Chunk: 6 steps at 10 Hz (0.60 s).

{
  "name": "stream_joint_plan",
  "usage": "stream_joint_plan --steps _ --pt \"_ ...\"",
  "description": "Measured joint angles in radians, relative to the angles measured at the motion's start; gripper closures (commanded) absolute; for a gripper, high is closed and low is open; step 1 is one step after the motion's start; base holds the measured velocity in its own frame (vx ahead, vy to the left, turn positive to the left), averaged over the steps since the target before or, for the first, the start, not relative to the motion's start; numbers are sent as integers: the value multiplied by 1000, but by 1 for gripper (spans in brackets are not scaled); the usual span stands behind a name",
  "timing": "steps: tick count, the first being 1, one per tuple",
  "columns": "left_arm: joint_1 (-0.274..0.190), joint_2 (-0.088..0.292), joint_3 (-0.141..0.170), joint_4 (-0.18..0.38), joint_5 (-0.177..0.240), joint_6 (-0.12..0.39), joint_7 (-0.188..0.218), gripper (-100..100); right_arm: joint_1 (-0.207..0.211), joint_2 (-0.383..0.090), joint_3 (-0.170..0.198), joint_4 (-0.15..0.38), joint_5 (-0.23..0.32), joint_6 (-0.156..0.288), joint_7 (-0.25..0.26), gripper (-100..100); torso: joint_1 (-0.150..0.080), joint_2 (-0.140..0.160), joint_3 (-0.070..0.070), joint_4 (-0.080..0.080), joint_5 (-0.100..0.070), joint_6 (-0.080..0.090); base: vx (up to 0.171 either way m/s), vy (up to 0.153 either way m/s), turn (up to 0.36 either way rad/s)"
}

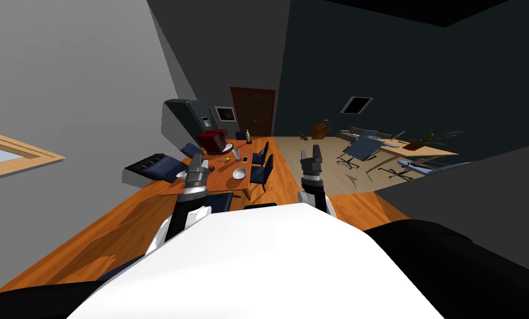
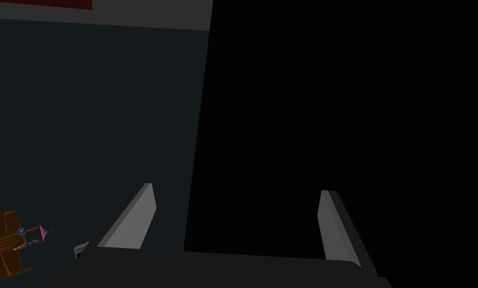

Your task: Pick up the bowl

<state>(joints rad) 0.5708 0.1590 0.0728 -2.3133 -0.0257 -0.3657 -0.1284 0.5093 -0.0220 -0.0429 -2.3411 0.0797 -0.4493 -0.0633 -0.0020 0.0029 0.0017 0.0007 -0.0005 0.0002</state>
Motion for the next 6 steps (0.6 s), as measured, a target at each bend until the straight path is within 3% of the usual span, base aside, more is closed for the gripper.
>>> stream_joint_plan --steps 6 --pt "26 38 38 29 33 147 0 -100 0 0 0 0 0 0 0 0 -1 1 1 0 0 -1 -46 -52 -140"
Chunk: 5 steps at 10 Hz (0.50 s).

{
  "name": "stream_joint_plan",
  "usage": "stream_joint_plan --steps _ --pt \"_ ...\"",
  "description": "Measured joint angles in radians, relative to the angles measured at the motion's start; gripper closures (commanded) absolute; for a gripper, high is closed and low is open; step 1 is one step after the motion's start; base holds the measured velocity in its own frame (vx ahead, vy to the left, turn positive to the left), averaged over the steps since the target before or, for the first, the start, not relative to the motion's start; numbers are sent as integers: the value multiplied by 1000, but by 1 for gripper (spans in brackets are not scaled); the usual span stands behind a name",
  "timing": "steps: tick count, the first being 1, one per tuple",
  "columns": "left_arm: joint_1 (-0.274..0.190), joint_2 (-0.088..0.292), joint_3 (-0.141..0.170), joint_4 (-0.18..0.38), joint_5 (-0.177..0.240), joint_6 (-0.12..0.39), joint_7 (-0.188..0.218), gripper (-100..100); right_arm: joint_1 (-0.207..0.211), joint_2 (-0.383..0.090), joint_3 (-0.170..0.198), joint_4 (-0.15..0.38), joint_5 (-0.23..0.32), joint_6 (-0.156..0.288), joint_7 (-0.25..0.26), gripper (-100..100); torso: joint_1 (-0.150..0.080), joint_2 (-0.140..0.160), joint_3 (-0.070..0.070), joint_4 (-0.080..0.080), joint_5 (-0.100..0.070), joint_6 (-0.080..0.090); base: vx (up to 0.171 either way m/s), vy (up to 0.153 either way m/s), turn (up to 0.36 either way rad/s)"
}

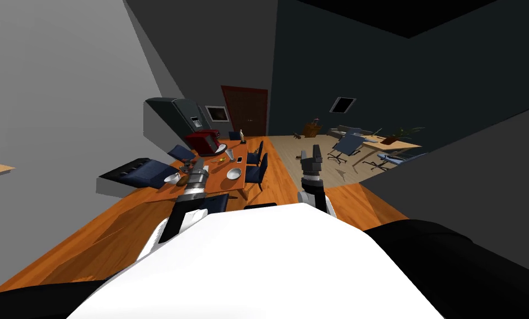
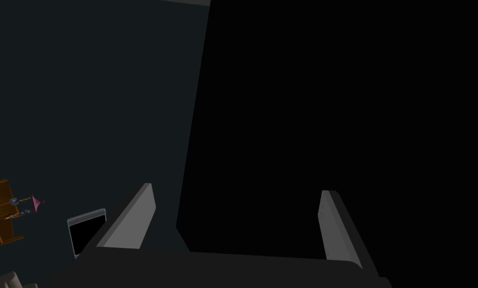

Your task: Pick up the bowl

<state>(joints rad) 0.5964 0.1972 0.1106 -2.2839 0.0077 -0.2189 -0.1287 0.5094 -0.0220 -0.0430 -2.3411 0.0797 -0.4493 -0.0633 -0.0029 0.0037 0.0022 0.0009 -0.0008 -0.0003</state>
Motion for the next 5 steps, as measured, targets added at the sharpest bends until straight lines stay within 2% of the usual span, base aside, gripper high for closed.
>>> stream_joint_plan --steps 3,5 --pt "21 23 31 7 25 82 8 -100 0 0 0 0 0 0 0 0 0 -1 0 0 0 0 -31 -47 -116" --pt "20 34 48 32 38 133 9 -100 0 0 0 0 0 0 0 0 1 -1 0 0 0 0 -34 -38 -129"
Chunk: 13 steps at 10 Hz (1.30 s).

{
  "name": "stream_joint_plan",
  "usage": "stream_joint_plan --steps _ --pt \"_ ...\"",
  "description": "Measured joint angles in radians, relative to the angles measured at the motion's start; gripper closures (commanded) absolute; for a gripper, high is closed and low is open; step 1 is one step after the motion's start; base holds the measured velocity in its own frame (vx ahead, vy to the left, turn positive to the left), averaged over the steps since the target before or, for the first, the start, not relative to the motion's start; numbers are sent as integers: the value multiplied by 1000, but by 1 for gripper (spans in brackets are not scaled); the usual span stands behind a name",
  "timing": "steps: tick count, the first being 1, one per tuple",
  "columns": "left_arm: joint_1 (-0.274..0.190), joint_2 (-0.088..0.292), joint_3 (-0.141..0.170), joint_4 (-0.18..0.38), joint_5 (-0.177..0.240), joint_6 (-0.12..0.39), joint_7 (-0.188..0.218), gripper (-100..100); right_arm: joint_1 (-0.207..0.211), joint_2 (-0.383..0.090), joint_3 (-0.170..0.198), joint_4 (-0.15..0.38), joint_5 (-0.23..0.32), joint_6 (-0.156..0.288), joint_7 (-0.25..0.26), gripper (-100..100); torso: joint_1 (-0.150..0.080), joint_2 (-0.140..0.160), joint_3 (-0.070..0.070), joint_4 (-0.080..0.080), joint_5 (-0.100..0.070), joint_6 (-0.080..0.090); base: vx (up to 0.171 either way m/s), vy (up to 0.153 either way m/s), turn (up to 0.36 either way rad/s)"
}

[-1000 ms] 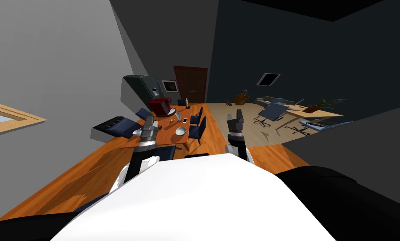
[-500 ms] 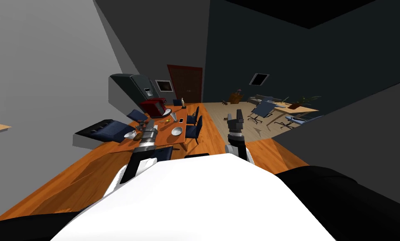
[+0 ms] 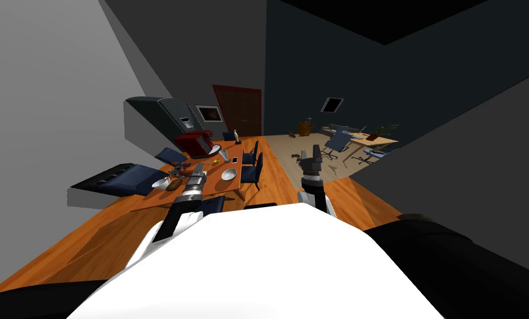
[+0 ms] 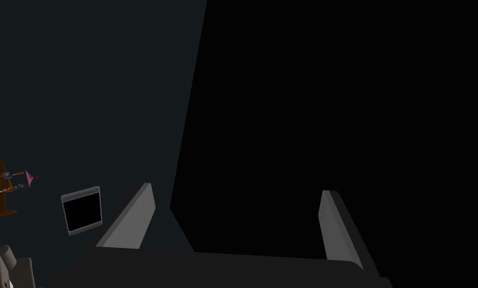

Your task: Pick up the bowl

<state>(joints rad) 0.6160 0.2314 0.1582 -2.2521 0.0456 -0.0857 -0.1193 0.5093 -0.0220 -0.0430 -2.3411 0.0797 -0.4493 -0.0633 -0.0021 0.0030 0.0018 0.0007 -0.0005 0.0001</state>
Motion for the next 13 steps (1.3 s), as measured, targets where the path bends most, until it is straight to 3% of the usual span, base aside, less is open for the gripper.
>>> stream_joint_plan --steps 3,5,8,13 --pt "22 5 15 4 14 71 -4 -100 0 0 0 0 0 0 0 0 1 0 0 0 0 -1 -29 -38 -140" --pt "14 38 55 40 46 141 4 -100 0 0 0 0 0 0 0 0 0 0 0 0 0 0 -35 -45 -198" --pt "41 37 69 59 62 212 -2 -100 0 0 0 0 0 0 0 0 2 -1 0 0 0 -1 -15 -27 -156" --pt "47 49 114 82 101 372 -10 -100 0 0 0 0 0 0 0 0 3 -2 -1 0 1 0 1 -3 -173"
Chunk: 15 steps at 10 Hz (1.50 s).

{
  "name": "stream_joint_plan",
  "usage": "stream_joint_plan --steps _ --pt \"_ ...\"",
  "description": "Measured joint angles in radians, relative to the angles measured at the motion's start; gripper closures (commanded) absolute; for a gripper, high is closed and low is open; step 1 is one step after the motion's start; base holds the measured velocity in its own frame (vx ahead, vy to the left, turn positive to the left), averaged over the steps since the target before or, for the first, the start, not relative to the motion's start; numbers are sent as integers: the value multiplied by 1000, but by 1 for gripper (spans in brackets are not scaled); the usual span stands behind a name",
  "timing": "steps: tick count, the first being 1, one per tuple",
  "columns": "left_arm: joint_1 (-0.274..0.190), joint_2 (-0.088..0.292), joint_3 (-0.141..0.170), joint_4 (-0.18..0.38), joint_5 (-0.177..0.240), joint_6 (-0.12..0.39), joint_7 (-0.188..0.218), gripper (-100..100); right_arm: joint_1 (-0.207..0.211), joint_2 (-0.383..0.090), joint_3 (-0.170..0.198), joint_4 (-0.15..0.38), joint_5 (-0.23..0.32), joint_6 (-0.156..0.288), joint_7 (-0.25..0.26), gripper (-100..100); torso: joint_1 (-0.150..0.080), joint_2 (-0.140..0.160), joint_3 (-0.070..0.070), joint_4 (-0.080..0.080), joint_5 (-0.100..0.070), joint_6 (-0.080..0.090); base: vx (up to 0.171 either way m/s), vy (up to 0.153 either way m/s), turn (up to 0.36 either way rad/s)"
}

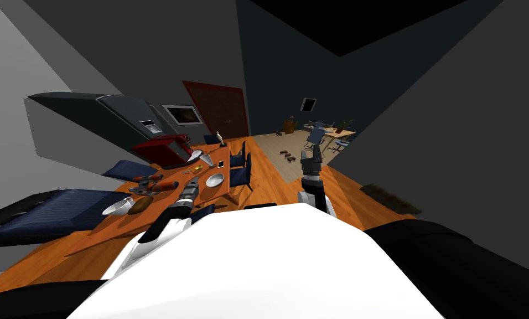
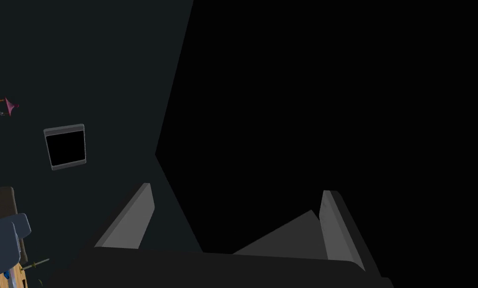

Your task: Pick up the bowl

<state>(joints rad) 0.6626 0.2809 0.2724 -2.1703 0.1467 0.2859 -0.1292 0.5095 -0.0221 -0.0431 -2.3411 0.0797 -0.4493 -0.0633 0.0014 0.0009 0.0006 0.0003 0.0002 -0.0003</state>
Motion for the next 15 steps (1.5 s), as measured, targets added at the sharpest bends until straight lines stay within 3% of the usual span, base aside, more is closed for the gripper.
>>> stream_joint_plan --steps 1,7,15 --pt "18 10 17 13 22 27 -1 -100 0 0 0 0 0 0 0 0 1 0 0 0 0 0 10 19 -92" --pt "8 6 62 76 67 187 -25 -100 0 0 0 0 0 0 0 0 3 -1 -1 0 1 0 16 30 -139" --pt "7 -22 118 152 133 383 -69 -100 0 0 0 0 0 0 0 0 4 -2 -1 0 1 -1 25 66 -168"
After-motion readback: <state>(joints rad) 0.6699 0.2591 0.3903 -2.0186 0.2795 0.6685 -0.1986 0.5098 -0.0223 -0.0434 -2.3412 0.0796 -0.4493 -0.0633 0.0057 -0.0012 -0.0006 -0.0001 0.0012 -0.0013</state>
